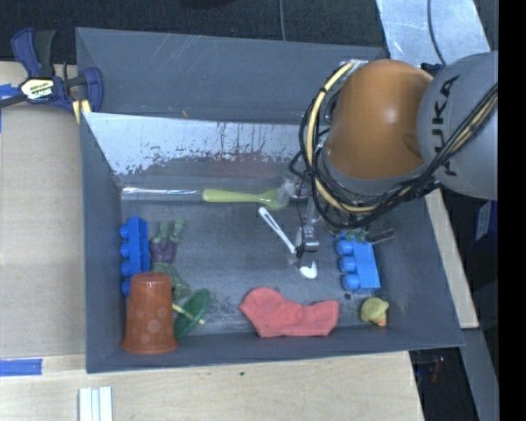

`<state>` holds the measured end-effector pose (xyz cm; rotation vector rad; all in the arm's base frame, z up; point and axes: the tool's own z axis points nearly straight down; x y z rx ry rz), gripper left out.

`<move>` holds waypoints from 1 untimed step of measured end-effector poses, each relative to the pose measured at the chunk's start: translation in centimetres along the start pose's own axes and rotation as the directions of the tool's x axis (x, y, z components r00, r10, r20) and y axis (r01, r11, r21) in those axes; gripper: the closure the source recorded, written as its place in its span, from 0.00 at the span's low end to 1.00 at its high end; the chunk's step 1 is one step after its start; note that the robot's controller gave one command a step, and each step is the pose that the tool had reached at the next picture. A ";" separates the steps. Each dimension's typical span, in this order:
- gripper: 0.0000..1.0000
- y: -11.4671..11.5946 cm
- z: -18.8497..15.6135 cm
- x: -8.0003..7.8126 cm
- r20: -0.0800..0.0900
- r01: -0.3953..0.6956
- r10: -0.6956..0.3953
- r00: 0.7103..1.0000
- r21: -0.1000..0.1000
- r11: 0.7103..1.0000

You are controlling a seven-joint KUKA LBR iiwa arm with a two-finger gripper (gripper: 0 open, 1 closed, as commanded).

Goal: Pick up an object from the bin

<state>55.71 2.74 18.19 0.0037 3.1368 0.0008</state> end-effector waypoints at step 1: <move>0.00 -2.2 1.1 0.3 0.001 -0.056 0.056 0.998 0.000 0.998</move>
Offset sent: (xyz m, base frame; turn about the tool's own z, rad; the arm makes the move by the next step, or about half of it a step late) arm -0.0343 -0.0242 -0.0911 0.0485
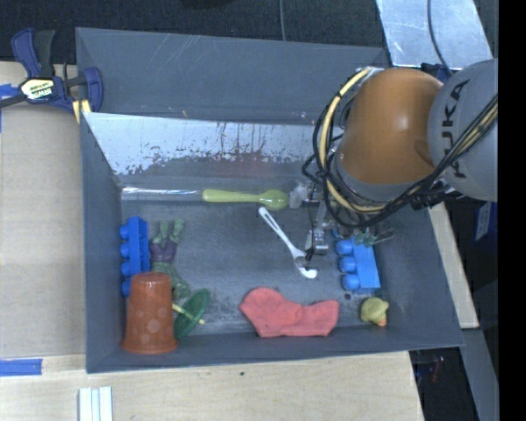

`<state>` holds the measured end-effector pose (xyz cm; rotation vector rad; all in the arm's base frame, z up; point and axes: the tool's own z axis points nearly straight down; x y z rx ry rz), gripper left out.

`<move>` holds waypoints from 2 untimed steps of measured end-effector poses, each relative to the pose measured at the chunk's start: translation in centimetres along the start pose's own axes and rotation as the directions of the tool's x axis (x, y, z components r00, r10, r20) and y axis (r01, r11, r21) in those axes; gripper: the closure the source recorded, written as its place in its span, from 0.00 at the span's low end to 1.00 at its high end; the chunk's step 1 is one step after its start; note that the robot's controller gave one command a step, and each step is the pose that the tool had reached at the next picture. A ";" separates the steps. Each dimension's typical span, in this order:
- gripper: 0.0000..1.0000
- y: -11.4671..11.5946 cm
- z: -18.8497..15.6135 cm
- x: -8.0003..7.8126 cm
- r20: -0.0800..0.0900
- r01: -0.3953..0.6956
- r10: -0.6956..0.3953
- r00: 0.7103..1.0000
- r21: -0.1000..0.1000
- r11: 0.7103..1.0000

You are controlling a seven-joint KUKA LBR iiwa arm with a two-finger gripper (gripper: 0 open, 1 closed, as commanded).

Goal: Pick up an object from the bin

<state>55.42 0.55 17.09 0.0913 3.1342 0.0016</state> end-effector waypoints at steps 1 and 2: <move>0.00 -0.4 7.1 2.5 0.005 0.004 -0.004 1.000 0.000 1.000; 0.00 0.6 7.7 3.0 0.002 -0.024 0.024 1.000 0.000 1.000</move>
Offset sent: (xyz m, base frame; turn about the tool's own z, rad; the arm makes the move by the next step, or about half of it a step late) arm -0.0284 0.0235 -0.0350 0.0659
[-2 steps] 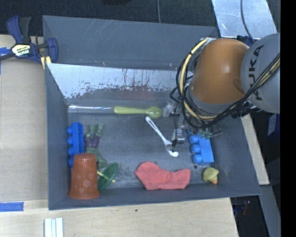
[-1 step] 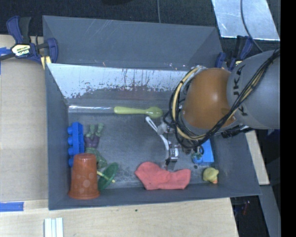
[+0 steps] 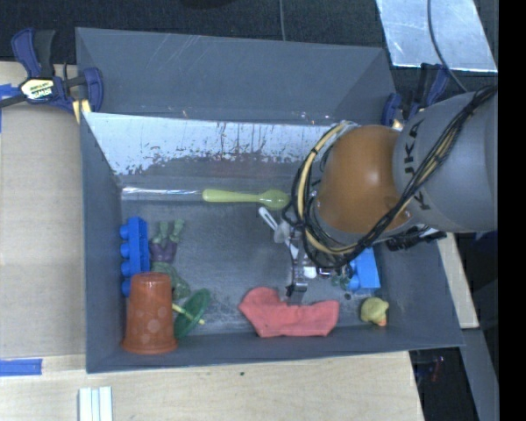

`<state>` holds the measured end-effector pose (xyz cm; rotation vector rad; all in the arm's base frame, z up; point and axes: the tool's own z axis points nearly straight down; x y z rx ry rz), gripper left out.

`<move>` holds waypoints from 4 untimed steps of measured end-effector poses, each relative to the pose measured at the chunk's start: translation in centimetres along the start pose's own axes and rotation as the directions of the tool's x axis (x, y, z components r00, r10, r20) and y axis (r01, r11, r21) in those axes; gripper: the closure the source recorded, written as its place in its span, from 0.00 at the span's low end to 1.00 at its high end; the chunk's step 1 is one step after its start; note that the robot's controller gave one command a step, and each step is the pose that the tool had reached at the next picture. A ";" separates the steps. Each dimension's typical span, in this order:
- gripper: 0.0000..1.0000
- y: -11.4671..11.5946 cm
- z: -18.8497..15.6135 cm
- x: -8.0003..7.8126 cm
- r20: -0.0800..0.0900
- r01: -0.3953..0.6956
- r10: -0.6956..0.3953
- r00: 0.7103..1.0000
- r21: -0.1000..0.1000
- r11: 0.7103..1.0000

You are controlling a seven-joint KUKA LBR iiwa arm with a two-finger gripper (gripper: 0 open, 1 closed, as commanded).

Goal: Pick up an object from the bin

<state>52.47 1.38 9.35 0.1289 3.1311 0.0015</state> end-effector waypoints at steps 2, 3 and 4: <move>0.00 0.5 -4.6 1.1 0.004 0.267 -0.267 0.964 0.001 0.964; 0.00 0.9 -6.6 1.5 0.002 0.180 -0.180 0.984 0.000 0.984; 0.00 -1.6 -7.8 2.7 0.005 0.244 -0.244 0.970 0.001 0.970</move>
Offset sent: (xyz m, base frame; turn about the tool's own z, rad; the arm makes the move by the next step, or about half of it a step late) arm -0.0118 0.0074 0.0641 -0.2996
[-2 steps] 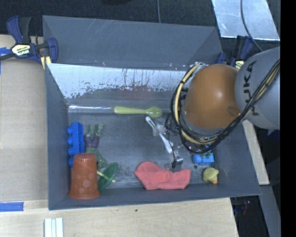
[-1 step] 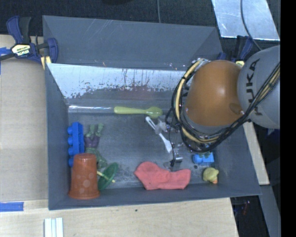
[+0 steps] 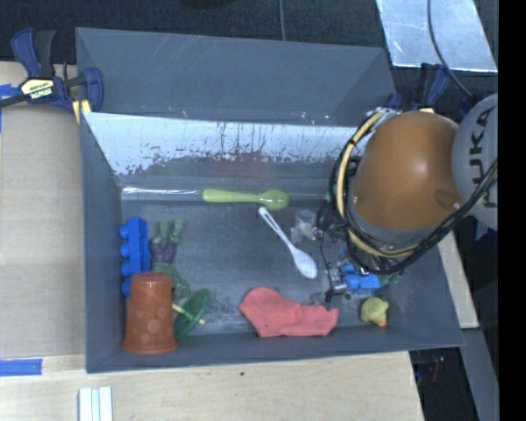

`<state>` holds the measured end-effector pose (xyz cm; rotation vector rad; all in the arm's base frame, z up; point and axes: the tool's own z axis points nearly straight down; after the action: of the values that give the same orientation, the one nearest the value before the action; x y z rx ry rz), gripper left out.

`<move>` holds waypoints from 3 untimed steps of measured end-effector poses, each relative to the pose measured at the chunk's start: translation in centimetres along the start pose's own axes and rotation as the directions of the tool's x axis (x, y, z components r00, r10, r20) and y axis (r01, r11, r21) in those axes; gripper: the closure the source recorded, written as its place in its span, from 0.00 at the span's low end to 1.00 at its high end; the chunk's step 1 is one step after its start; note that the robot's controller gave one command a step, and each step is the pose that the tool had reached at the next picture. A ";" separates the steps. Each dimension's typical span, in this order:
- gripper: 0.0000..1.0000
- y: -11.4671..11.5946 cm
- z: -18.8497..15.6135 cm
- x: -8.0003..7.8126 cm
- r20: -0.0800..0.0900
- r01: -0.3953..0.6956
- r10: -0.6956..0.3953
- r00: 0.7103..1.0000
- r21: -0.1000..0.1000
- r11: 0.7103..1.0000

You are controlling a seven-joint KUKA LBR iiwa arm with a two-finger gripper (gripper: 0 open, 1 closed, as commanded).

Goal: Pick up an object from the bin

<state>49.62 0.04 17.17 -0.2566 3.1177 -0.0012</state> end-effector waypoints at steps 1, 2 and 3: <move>0.00 3.7 3.9 0.2 0.000 -0.069 0.069 0.998 -0.001 0.998; 0.00 1.9 5.2 0.5 0.003 -0.024 0.024 1.000 0.001 1.000; 0.00 5.0 4.9 0.4 0.001 -0.099 0.099 0.995 -0.003 0.995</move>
Offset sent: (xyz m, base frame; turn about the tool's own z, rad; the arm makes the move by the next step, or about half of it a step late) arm -0.0059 -0.0056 -0.0577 -0.0135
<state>48.48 4.94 12.28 -0.1010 3.1260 0.0040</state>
